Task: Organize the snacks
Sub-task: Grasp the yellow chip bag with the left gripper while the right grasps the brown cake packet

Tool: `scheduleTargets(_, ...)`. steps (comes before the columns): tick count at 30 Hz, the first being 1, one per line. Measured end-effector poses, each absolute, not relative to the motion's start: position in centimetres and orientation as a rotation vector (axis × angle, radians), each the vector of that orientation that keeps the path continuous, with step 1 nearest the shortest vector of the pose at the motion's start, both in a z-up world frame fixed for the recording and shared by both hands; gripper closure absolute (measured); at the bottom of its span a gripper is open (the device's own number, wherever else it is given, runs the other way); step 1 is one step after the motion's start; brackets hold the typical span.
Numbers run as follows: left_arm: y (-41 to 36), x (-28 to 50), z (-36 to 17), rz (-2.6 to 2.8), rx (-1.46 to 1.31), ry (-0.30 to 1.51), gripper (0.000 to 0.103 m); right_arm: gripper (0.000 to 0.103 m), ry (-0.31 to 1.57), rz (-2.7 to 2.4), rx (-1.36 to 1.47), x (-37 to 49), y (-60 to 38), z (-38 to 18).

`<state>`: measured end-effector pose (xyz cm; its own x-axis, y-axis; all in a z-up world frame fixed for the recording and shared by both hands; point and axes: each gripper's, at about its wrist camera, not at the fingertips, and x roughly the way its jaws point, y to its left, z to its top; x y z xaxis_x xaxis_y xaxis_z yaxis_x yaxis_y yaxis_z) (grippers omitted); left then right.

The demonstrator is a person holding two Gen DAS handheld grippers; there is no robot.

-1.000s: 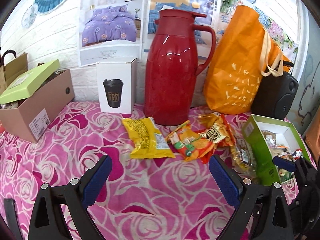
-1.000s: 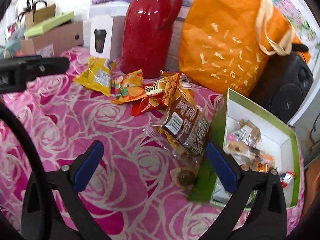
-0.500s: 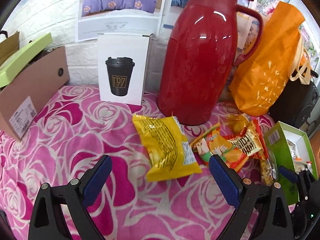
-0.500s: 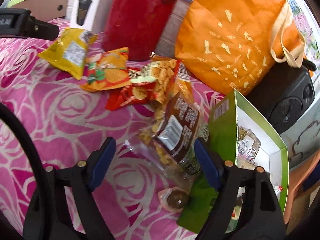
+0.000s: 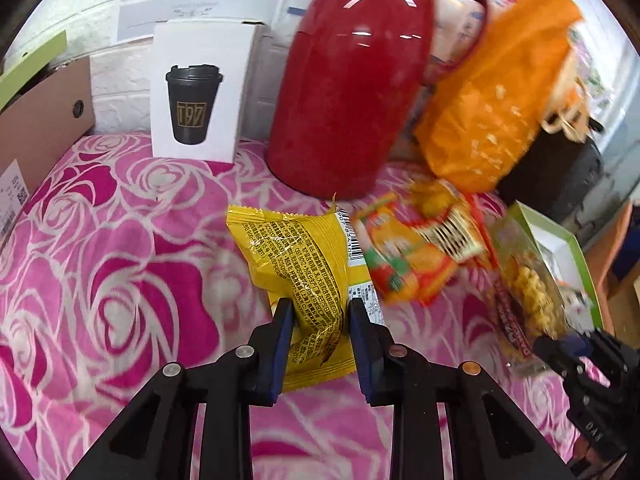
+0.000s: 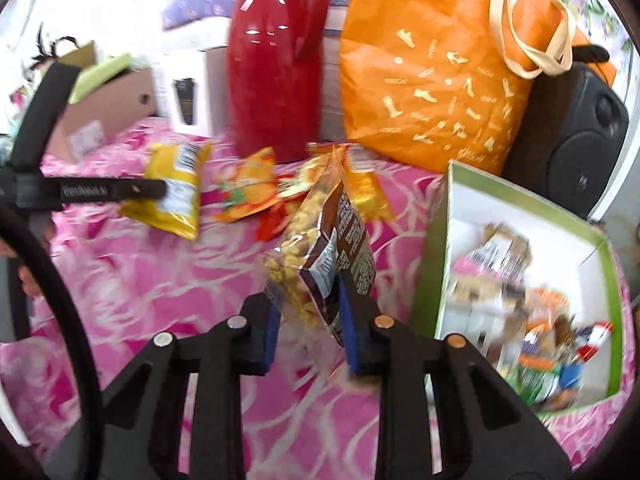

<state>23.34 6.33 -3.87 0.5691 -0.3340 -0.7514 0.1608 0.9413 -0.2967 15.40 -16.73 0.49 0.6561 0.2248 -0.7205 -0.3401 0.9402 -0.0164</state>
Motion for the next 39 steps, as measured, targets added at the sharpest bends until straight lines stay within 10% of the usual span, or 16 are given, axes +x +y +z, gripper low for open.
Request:
scheduleTargets(7,4.3,16.1,-4.0,-0.353,-0.102,0.957,0.072,0.063,0.855,0.484,-0.199,10.6,-14.4,-0.7)
scheduleTargets(11,4.3,13.7,-4.1,-0.297,-0.038,0.927,0.040,0.013,0.856,0.504,-0.159,9.2,-14.3,-1.4)
scheduleTargets(36,5.1,15.2,-5.2,-0.224,-0.083,0.945,0.039,0.006,0.951,0.365,-0.023,15.0,-12.4,-5.5)
scheduleTargets(39,5.0,15.5,-5.5,-0.216,-0.093,0.946,0.039,0.022,0.953,0.383,0.028,14.8,-13.0,-5.5)
